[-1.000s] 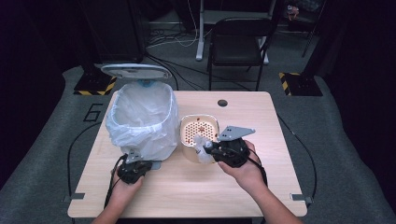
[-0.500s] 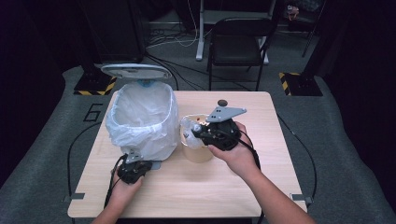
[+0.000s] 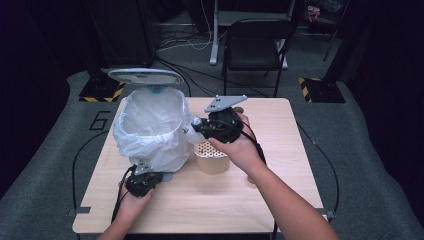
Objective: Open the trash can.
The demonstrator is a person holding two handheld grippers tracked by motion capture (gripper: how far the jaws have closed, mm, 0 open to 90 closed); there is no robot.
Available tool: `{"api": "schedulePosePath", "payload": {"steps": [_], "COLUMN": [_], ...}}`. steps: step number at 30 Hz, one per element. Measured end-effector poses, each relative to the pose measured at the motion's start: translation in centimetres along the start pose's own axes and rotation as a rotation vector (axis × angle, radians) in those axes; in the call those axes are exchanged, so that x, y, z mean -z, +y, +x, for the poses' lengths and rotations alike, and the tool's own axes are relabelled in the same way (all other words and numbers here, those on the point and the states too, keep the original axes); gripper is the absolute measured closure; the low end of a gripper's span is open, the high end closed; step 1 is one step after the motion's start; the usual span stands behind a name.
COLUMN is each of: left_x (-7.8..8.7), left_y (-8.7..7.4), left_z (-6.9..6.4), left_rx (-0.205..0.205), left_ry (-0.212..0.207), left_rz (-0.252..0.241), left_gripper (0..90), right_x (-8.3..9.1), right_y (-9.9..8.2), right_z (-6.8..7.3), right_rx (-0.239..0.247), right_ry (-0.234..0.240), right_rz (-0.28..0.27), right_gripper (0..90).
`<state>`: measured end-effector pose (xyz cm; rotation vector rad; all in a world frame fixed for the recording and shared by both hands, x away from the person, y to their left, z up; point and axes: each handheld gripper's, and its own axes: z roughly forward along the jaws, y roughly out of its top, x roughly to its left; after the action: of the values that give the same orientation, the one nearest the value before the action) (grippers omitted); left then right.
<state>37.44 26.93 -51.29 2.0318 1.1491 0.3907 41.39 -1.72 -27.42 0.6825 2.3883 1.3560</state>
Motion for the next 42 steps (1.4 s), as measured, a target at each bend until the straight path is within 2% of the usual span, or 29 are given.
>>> {"api": "schedulePosePath", "payload": {"steps": [6, 7, 9, 10, 20, 27, 28, 29, 30, 31, 32, 33, 42], "left_x": [0.0, 0.1, 0.1, 0.1, 0.1, 0.1, -0.1, -0.1, -0.1, 0.1, 0.1, 0.0, 0.0], "left_y": [0.0, 0.1, 0.1, 0.1, 0.1, 0.1, 0.1, 0.0, 0.0, 0.1, 0.1, 0.1, 0.1], "left_z": [0.0, 0.3, 0.2, 0.3, 0.3, 0.3, 0.0, -0.1, -0.1, 0.3, 0.2, 0.0, 0.0], "left_rx": [0.0, -0.033, -0.036, -0.051, -0.04, -0.048, 0.0, 0.02, 0.02, -0.047, -0.042, 0.001, 0.0], "left_ry": [0.0, -0.003, 0.001, 0.006, 0.006, 0.007, 0.0, -0.003, -0.003, 0.007, 0.01, 0.002, 0.003], "left_rz": [0.001, 0.008, 0.009, 0.012, 0.008, 0.011, -0.008, -0.012, -0.012, 0.01, 0.012, 0.007, 0.009], "left_gripper": [90.0, 90.0, 90.0, 90.0, 90.0, 90.0, 90.0, 90.0, 90.0, 90.0, 90.0, 90.0, 90.0], "right_x": [-0.9, -1.1, -1.2, -1.3, -1.8, -3.3, -3.6, -3.8, -3.8, -4.4, -4.6, -4.9, -7.2], "right_y": [1.4, 1.9, 2.4, 2.5, 3.5, 3.9, 4.0, 4.1, 4.1, 4.3, 4.4, 4.5, 5.5], "right_z": [-0.4, -0.6, -0.7, -0.8, -1.3, -1.2, -1.1, -1.0, -1.0, -0.8, -0.7, -0.6, 0.8], "right_rx": [0.012, 0.015, 0.011, 0.014, 0.011, 0.014, 0.011, 0.013, 0.013, 0.015, 0.017, 0.02, 0.033], "right_ry": [0.01, 0.01, 0.011, 0.01, 0.0, 0.005, 0.006, 0.007, 0.007, 0.014, 0.017, 0.017, 0.034], "right_rz": [0.0, -0.003, -0.005, -0.009, -0.033, -0.041, -0.045, -0.045, -0.045, -0.047, -0.048, -0.049, -0.057], "right_gripper": [77.0, 77.1, 77.0, 77.0, 77.0, 76.9, 76.9, 76.9, 76.9, 76.8, 76.7, 76.7, 76.4]}}
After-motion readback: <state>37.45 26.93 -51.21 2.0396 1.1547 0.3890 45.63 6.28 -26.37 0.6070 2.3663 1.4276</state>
